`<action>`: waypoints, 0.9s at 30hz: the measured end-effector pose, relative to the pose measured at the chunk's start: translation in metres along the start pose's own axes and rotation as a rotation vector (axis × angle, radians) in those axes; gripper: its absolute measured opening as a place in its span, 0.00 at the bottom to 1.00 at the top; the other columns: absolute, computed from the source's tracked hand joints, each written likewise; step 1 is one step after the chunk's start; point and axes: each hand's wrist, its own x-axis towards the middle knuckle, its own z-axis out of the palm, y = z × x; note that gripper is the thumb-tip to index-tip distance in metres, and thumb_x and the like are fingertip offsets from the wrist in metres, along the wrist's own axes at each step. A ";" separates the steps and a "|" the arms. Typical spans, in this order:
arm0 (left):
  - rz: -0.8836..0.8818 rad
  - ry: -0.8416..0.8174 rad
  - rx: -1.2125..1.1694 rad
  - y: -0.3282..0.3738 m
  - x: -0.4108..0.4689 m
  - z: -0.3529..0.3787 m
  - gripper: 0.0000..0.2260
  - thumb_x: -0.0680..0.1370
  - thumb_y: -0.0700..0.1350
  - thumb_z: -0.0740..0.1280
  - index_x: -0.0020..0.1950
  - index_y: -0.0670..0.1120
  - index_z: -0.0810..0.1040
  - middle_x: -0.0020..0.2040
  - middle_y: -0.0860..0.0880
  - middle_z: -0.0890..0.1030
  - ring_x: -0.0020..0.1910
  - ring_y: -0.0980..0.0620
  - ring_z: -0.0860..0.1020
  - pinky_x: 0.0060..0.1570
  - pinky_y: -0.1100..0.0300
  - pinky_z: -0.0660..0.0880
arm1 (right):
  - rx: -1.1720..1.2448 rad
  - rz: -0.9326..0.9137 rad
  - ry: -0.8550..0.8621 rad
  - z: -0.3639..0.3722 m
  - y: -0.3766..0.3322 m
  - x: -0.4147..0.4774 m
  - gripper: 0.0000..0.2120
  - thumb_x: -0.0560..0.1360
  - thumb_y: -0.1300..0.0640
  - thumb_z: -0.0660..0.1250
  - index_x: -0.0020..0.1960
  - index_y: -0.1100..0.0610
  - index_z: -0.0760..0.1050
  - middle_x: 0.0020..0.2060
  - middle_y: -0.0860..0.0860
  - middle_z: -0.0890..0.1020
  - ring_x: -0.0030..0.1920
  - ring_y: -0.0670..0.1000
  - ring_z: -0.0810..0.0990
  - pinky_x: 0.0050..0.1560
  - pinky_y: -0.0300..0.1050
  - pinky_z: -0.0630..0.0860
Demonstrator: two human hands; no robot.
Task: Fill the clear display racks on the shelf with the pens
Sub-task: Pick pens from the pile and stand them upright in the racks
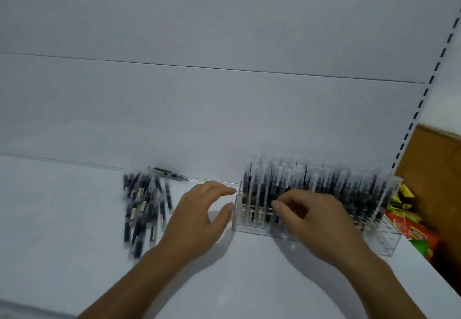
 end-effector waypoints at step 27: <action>-0.278 -0.158 0.480 -0.122 0.029 -0.062 0.15 0.78 0.50 0.65 0.63 0.50 0.78 0.59 0.51 0.79 0.58 0.50 0.75 0.58 0.54 0.71 | 0.062 -0.269 -0.231 0.160 -0.063 0.056 0.14 0.80 0.48 0.61 0.55 0.54 0.80 0.54 0.47 0.79 0.60 0.50 0.71 0.57 0.42 0.70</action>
